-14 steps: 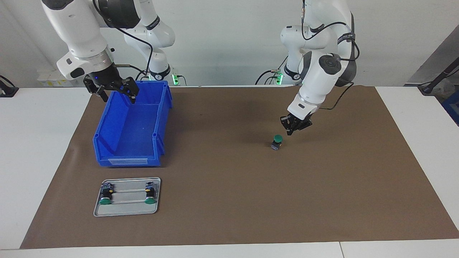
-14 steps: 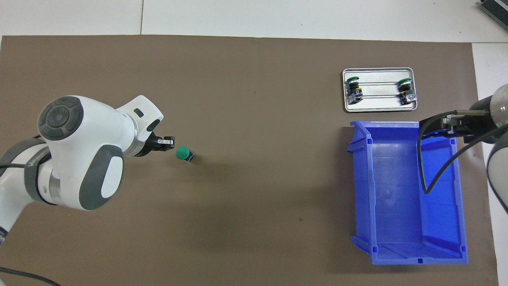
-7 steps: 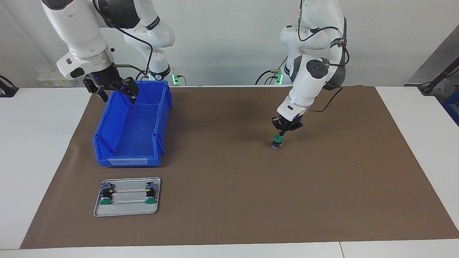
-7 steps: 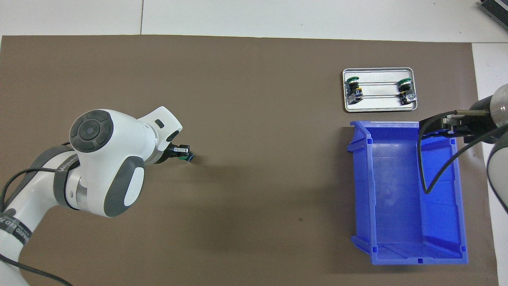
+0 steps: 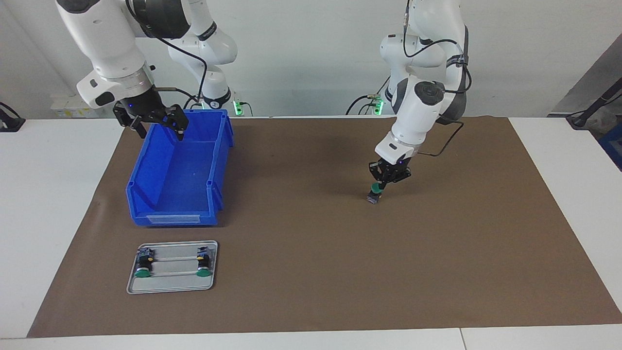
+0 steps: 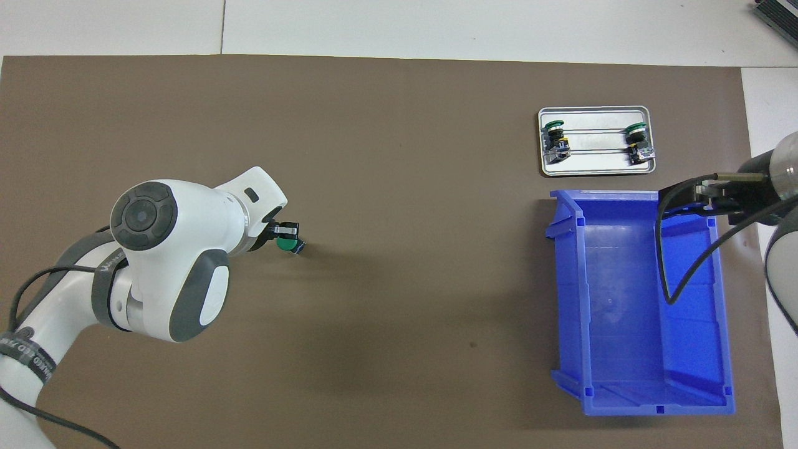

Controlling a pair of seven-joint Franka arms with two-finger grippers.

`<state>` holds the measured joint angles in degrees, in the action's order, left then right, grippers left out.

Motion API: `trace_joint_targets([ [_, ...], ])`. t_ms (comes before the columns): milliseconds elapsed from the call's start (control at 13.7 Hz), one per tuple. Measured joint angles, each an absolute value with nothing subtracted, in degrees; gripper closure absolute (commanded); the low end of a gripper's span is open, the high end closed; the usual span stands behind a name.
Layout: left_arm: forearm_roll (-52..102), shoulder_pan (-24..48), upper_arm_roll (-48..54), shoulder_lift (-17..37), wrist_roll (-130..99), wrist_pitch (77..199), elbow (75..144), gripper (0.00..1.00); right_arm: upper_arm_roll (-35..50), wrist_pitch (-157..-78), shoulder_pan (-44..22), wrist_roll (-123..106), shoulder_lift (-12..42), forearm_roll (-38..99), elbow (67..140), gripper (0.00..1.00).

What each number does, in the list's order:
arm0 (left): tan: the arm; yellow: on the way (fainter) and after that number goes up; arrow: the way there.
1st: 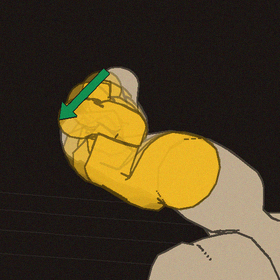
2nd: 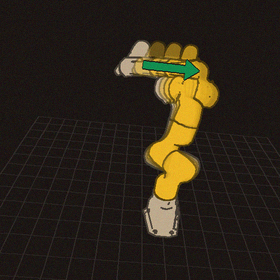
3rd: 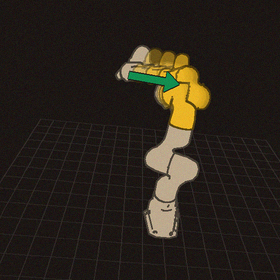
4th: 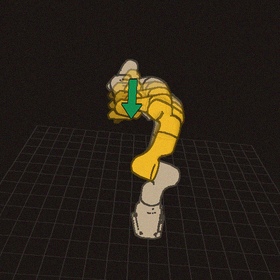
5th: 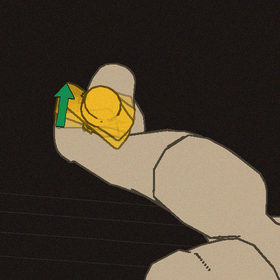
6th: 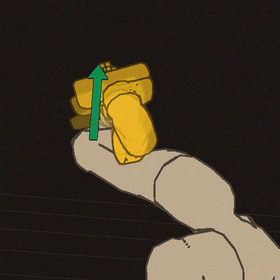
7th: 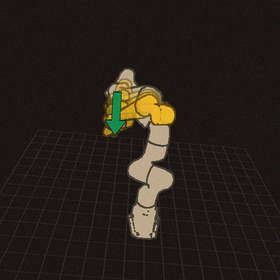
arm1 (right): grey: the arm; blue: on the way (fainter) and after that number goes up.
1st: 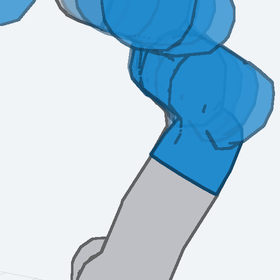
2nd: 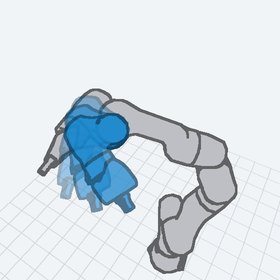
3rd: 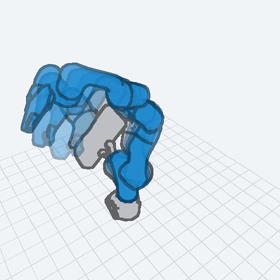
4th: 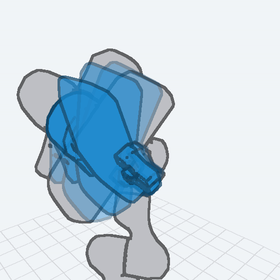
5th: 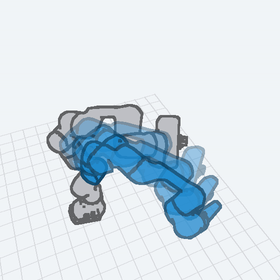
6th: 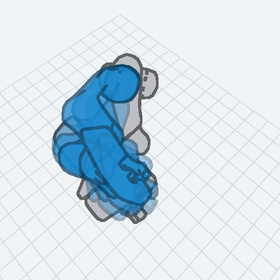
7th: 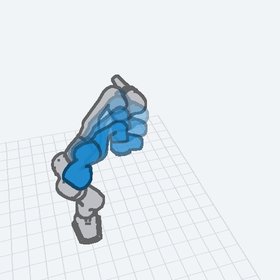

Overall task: Place and press button with both arms
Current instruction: 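Release the button and press down on its top with the left gripper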

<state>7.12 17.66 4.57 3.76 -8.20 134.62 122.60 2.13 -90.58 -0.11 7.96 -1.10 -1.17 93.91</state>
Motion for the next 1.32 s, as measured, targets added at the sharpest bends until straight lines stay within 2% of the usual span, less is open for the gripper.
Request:
trace_joint_targets([
  [366, 7.1, 17.7, 4.5, 5.7, -8.0, 136.7, 122.7, 1.00, 2.1, -90.6, -0.1, 8.0, -1.1, -1.2, 93.9, 0.00],
  [1316, 7.0, 17.7, 4.5, 5.0, -7.9, 140.7, 125.4, 1.00, 2.1, -90.6, -0.1, 8.0, -1.1, -1.2, 93.9, 0.00],
])
